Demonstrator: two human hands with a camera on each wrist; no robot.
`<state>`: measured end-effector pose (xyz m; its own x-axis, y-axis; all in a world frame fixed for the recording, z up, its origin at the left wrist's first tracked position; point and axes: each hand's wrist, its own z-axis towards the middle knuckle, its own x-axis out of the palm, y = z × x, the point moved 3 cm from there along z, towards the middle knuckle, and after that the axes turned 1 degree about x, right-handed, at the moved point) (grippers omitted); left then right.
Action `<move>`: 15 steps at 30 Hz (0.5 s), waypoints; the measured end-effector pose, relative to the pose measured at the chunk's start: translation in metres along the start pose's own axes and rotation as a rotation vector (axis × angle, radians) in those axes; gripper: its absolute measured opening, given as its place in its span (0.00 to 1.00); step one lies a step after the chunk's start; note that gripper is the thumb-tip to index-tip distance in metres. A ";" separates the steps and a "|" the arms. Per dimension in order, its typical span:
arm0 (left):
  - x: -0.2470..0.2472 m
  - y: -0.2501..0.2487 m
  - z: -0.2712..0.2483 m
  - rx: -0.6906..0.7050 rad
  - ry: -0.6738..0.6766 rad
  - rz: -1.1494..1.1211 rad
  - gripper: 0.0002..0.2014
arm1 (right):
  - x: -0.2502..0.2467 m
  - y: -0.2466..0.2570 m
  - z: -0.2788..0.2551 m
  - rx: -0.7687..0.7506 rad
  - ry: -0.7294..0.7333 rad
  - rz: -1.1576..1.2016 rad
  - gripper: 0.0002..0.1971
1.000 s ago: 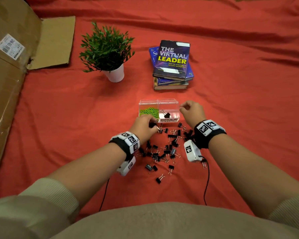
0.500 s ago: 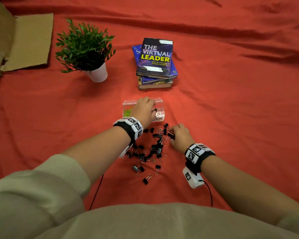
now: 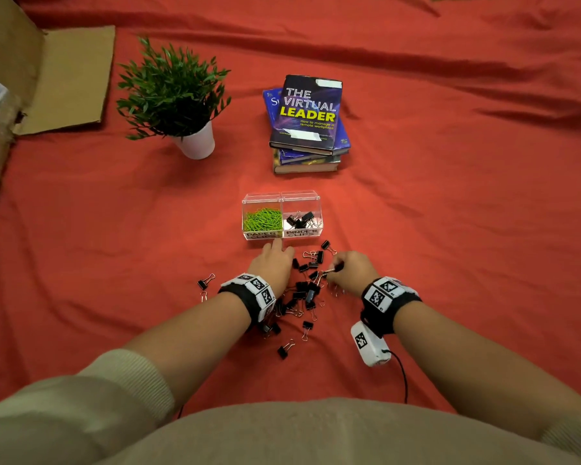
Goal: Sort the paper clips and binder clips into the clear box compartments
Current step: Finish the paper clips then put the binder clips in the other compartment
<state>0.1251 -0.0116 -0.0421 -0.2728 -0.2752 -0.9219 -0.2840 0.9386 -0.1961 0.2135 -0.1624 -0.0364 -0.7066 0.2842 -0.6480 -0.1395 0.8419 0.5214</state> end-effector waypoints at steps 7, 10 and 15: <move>0.001 0.007 -0.004 0.005 -0.021 -0.205 0.12 | -0.050 0.049 0.018 -0.001 -0.053 0.495 0.03; 0.003 0.006 -0.010 0.034 -0.048 -0.255 0.13 | -0.059 0.082 0.036 -0.121 -0.161 0.340 0.06; 0.001 -0.004 -0.007 0.079 -0.033 -0.224 0.18 | -0.051 0.103 0.048 -0.256 -0.215 0.014 0.07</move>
<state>0.1193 -0.0168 -0.0401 -0.1810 -0.4724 -0.8626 -0.2611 0.8687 -0.4209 0.2690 -0.0680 0.0236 -0.5509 0.4079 -0.7281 -0.3199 0.7026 0.6356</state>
